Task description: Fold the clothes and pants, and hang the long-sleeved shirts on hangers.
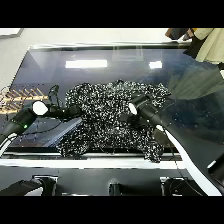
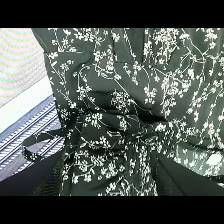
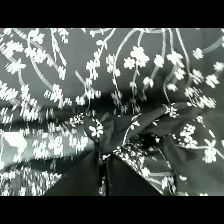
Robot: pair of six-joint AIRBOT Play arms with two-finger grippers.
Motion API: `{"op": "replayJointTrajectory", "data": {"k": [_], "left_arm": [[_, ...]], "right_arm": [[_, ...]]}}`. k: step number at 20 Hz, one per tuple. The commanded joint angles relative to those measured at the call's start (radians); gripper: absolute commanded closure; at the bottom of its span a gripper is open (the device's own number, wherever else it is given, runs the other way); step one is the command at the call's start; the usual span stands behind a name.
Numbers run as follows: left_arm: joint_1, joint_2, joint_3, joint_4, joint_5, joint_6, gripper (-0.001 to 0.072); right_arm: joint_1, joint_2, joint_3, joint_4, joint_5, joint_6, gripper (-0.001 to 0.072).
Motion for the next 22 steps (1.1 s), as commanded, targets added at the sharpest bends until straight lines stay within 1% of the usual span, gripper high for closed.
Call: {"op": "replayJointTrajectory", "data": {"k": [1, 3, 6, 10, 11, 12, 15, 17, 20, 22], "left_arm": [[-0.021, 0.000, 0.017, -0.001, -0.048, 0.051, 0.0102], [-0.066, -0.002, 0.064, 0.018, -0.078, 0.080, 0.0101], [-0.155, -0.027, 0.158, 0.098, -0.089, 0.076, 0.0094], [-0.252, -0.143, 0.246, 0.107, -0.090, 0.076, 0.0088], [-0.270, -0.182, 0.271, 0.107, -0.091, 0.076, 0.0072], [-0.286, -0.219, 0.296, 0.107, -0.099, 0.076, -0.0004], [-0.323, -0.336, 0.385, 0.124, -0.180, 0.075, -0.0013], [-0.343, -0.386, 0.423, 0.191, -0.212, 0.032, -0.0013], [-0.350, -0.415, 0.435, 0.268, -0.209, -0.042, -0.0013], [-0.351, -0.428, 0.435, 0.274, -0.209, -0.045, -0.0013]], "right_arm": [[0.001, 0.090, 0.000, 0.000, 0.068, -0.010, 0.0687], [0.001, 0.131, 0.000, 0.000, 0.092, -0.013, 0.0687], [0.001, 0.151, 0.000, 0.000, 0.111, -0.013, 0.0687], [0.001, 0.151, 0.000, 0.007, 0.106, -0.013, 0.0687], [0.001, 0.151, 0.000, 0.007, 0.107, -0.013, 0.0687], [0.001, 0.151, 0.000, 0.008, 0.107, -0.013, 0.0687], [0.001, 0.151, 0.000, 0.007, 0.106, -0.013, 0.0687], [0.001, 0.151, 0.000, 0.007, 0.106, -0.013, 0.0687], [0.001, 0.151, 0.000, 0.007, 0.106, -0.013, 0.0687], [0.001, 0.151, 0.000, 0.007, 0.105, -0.013, 0.0687]]}}
